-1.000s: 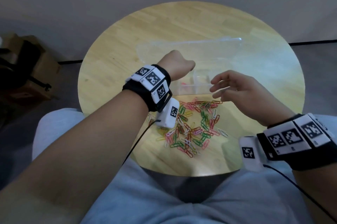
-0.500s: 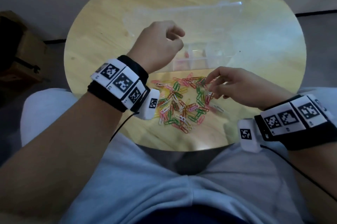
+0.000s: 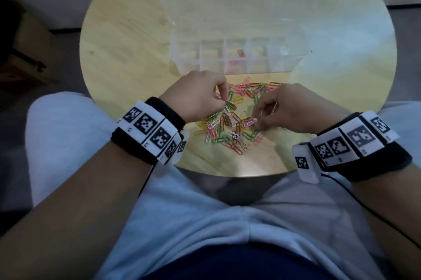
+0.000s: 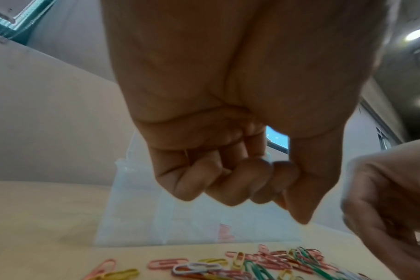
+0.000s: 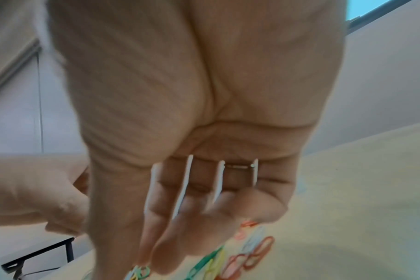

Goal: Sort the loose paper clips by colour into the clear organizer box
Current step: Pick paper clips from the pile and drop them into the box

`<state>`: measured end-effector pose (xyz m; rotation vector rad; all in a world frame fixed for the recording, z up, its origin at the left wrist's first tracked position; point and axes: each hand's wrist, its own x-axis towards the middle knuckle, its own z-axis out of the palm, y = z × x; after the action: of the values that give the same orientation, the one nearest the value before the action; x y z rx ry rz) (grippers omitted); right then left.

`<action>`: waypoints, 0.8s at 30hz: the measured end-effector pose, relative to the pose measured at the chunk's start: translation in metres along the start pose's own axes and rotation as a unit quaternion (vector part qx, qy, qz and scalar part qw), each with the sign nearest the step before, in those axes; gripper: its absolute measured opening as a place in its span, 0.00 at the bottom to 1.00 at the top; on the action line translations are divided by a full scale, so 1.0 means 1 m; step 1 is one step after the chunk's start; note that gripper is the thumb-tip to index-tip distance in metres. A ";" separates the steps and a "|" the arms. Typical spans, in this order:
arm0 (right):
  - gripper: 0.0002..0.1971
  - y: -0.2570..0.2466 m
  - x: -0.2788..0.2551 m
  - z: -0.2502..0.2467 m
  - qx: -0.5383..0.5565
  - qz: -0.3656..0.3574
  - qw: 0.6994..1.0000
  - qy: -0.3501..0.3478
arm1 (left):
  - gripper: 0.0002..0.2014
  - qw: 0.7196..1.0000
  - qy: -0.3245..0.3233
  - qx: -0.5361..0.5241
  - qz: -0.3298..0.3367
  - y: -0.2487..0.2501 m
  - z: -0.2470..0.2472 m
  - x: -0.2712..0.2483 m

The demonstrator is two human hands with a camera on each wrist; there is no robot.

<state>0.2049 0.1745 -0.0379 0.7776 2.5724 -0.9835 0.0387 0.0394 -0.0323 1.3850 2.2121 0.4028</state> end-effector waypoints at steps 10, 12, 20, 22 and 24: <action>0.06 -0.006 0.013 0.017 -0.052 0.005 0.997 0.049 | 0.03 0.996 -0.057 0.071 0.024 0.020 0.028 -0.007; 0.07 -0.007 0.014 0.018 -0.074 0.019 0.997 0.027 | 0.08 0.994 -0.058 0.089 0.037 0.022 0.031 -0.006; 0.06 -0.007 0.014 0.018 -0.065 0.033 0.997 0.006 | 0.10 0.991 -0.048 0.122 0.016 0.021 0.038 0.002; 0.06 -0.006 0.014 0.019 -0.060 0.039 0.997 0.003 | 0.09 0.992 -0.044 0.120 0.011 0.020 0.037 0.004; 0.06 -0.004 0.015 0.019 -0.063 0.043 0.997 0.001 | 0.07 0.993 -0.043 0.112 0.003 0.018 0.036 0.005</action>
<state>0.1917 0.1645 -0.0557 0.8468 2.5503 -0.7860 0.0706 0.0518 -0.0550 1.4932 2.2367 0.0946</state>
